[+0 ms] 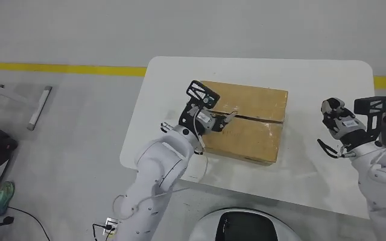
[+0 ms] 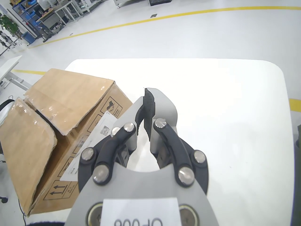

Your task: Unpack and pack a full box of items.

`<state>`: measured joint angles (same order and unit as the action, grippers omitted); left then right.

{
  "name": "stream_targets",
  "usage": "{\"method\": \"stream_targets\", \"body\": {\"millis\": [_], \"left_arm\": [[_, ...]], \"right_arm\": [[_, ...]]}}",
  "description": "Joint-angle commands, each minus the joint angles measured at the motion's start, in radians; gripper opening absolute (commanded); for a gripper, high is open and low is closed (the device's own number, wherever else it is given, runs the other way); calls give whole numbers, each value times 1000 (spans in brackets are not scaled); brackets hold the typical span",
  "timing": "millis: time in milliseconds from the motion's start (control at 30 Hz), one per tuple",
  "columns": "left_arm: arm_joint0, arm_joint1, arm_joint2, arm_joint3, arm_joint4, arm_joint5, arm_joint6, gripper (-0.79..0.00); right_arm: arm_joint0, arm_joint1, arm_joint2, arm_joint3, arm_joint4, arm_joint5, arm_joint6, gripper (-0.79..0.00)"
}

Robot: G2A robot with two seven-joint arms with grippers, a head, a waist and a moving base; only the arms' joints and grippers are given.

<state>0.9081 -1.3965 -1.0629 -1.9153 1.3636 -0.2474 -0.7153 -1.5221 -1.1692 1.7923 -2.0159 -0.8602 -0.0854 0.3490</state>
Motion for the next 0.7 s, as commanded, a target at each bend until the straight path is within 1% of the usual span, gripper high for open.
{"method": "stream_targets", "body": {"millis": [0, 167, 300, 400, 567, 667], "left_arm": [[-22, -4, 47, 36, 41, -22, -2, 0], [-68, -12, 117, 96, 111, -69, -6, 0], [-94, -15, 157, 139, 204, -85, -6, 0], [-114, -19, 182, 174, 276, -87, 6, 0], [-131, -24, 204, 218, 368, -65, 27, 0], [-141, -26, 216, 253, 452, -46, 49, 0]], "right_arm": [[-4, 0, 8, 3, 2, -1, -5, -785], [-13, 1, 23, 6, 3, 3, -11, -785], [-14, 1, 26, 7, 0, 4, -14, -785], [-15, 2, 30, 8, -1, 5, -16, -785], [-14, 2, 32, 12, -1, 4, -19, -785], [-14, 2, 32, 11, -4, 3, -21, -785]]}}
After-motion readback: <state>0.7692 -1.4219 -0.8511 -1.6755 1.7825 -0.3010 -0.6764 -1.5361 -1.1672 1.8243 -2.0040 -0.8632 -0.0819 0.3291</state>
